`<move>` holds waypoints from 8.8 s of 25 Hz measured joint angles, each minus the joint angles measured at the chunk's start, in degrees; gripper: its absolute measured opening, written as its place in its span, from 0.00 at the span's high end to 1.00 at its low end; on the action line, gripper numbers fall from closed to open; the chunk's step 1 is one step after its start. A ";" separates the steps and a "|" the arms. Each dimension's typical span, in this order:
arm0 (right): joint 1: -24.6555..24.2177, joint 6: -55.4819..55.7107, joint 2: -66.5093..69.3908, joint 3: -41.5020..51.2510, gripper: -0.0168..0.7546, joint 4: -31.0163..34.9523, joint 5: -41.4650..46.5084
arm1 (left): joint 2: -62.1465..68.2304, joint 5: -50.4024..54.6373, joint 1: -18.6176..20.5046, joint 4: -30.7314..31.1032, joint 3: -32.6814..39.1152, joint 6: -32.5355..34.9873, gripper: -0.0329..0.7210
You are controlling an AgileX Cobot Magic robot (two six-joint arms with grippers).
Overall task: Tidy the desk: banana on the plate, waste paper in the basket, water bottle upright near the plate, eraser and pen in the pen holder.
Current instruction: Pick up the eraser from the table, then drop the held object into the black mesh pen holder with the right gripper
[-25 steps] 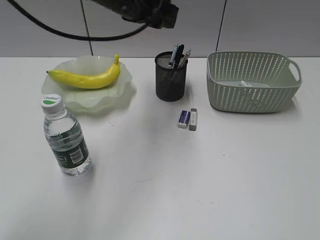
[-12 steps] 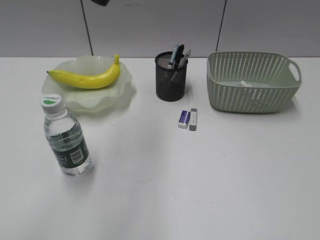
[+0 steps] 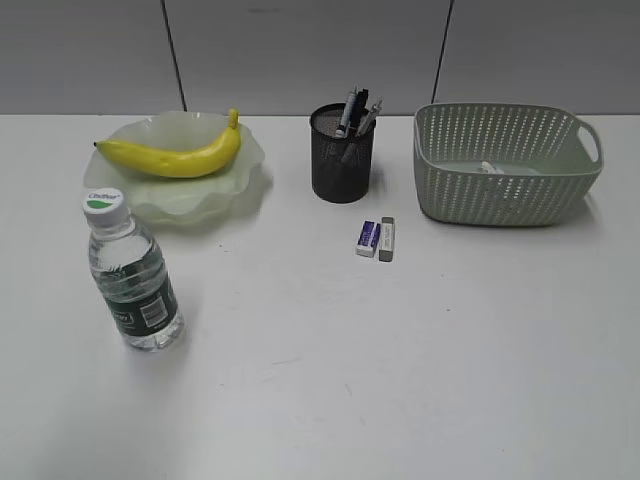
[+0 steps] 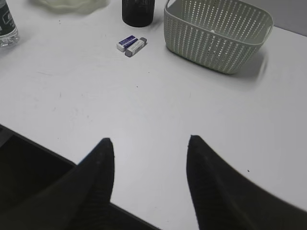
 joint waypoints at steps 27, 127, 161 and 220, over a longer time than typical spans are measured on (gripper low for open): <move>0.00 -0.23 61.30 -20.59 0.46 3.46 -26.85 | -50.10 1.71 0.00 7.09 25.92 -7.62 0.46; -0.10 14.99 135.84 -74.16 0.66 6.23 -3.03 | -50.10 1.71 0.00 7.51 25.92 -7.87 0.46; -0.10 9.91 137.91 -76.86 0.69 4.85 1.71 | -50.10 1.71 0.00 7.56 25.92 -8.05 0.46; -0.10 1.72 126.58 -78.64 0.41 6.22 -16.38 | -50.10 1.71 0.00 9.02 25.98 -10.26 0.46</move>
